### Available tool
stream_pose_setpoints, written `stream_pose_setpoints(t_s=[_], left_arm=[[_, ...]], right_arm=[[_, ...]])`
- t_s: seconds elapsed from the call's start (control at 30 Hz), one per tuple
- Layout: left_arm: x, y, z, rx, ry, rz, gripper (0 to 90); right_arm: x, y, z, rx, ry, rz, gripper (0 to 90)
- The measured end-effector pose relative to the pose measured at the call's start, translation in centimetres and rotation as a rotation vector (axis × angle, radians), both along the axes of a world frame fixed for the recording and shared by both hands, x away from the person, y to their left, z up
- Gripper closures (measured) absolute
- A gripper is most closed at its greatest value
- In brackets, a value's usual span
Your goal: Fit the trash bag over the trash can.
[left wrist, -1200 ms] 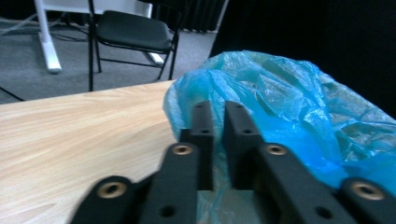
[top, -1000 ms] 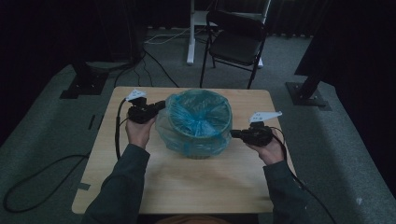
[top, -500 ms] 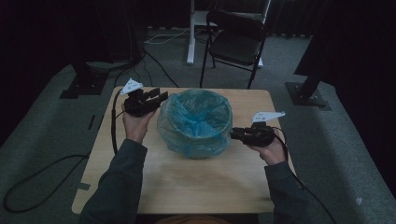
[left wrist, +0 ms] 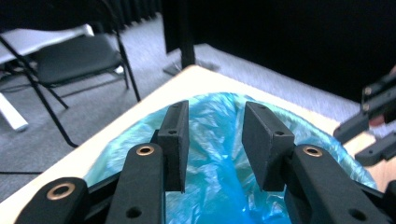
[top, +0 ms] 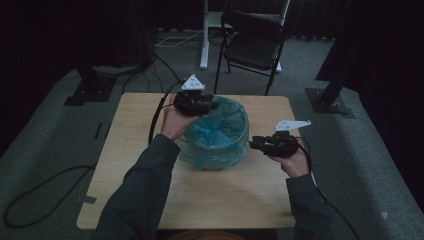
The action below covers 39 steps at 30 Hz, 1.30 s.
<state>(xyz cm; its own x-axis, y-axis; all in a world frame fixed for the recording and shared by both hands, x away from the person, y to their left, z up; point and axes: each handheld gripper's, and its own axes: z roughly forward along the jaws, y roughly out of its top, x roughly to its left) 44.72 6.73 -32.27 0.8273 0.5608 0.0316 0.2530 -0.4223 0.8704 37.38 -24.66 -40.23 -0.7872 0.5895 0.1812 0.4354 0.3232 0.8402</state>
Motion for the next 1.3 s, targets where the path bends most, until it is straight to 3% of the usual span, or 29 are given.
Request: stream_pose_setpoints(t_s=[0.1, 0.2, 0.33, 0.4, 0.43, 0.5, 0.6, 0.63, 0.67, 0.83, 0.93, 0.97, 1.0, 1.03, 1.07, 1.2, 1.27, 1.3], left_arm=[[0.6, -1.1, -0.7, 0.047, 0.028, -0.024, 61.3], [1.3, -2.2, -1.5, 0.122, 0.051, -0.039, 61.2], [2.0, -3.9, -2.6, 0.279, 0.077, -0.061, 61.0], [2.3, -4.7, -3.1, 0.343, 0.095, -0.077, 60.5], [2.3, -4.7, -3.1, 0.343, 0.095, -0.077, 60.3], [2.5, -5.5, -3.7, 0.397, 0.114, -0.084, 59.3], [2.8, -6.4, -4.4, 0.49, 0.139, -0.087, 58.3], [2.9, -6.8, -4.7, 0.539, 0.15, -0.086, 57.8], [2.9, -6.8, -4.7, 0.539, 0.15, -0.086, 57.8], [3.0, -7.6, -5.6, 0.639, 0.174, -0.087, 54.5], [2.8, -7.6, -5.4, 0.629, 0.144, -0.079, 54.6], [2.8, -7.2, -5.1, 0.595, 0.13, -0.066, 54.6], [2.7, -6.9, -4.7, 0.558, 0.12, -0.059, 54.6], [2.6, -6.2, -4.2, 0.489, 0.093, -0.037, 54.6], [2.5, -5.8, -3.8, 0.461, 0.08, -0.026, 54.6], [1.4, -3.2, -1.9, 0.277, 0.006, 0.038, 54.6], [1.4, -3.2, -1.9, 0.277, 0.006, 0.038, 54.6], [0.2, -0.8, -1.1, 0.152, -0.048, 0.096, 54.4]], right_arm=[[0.0, -0.1, 0.0, -0.002, 0.002, -0.002, 66.8], [0.0, 0.0, -0.1, -0.001, 0.002, -0.002, 66.8], [-0.1, 0.0, -0.1, 0.0, 0.003, -0.003, 66.8], [-0.1, 0.0, -0.1, 0.001, 0.004, -0.005, 66.8], [-0.1, 0.0, -0.1, 0.001, 0.004, -0.005, 66.8], [-0.1, -0.1, -0.1, 0.004, 0.003, -0.005, 66.8], [-0.2, -0.1, 0.0, 0.005, 0.001, -0.007, 66.7], [-0.2, -0.1, -0.1, 0.004, 0.0, -0.005, 66.8], [-0.2, -0.1, -0.1, 0.004, 0.0, -0.005, 66.8], [-0.1, 0.1, -0.2, 0.002, 0.001, 0.0, 66.7], [-0.2, 0.0, -0.1, 0.004, 0.001, -0.002, 66.4], [-0.2, 0.0, -0.1, 0.006, -0.001, -0.005, 66.3], [-0.2, 0.0, -0.1, 0.006, -0.001, -0.005, 66.3], [-0.2, -0.1, -0.1, 0.006, -0.003, -0.006, 66.3], [-0.3, -0.2, 0.0, 0.008, -0.002, -0.008, 66.0], [-0.3, -0.3, 0.1, 0.014, -0.008, -0.015, 65.8], [-0.3, -0.3, 0.1, 0.015, -0.008, -0.015, 65.8], [-0.3, -0.4, 0.0, 0.017, -0.008, -0.018, 65.7]])
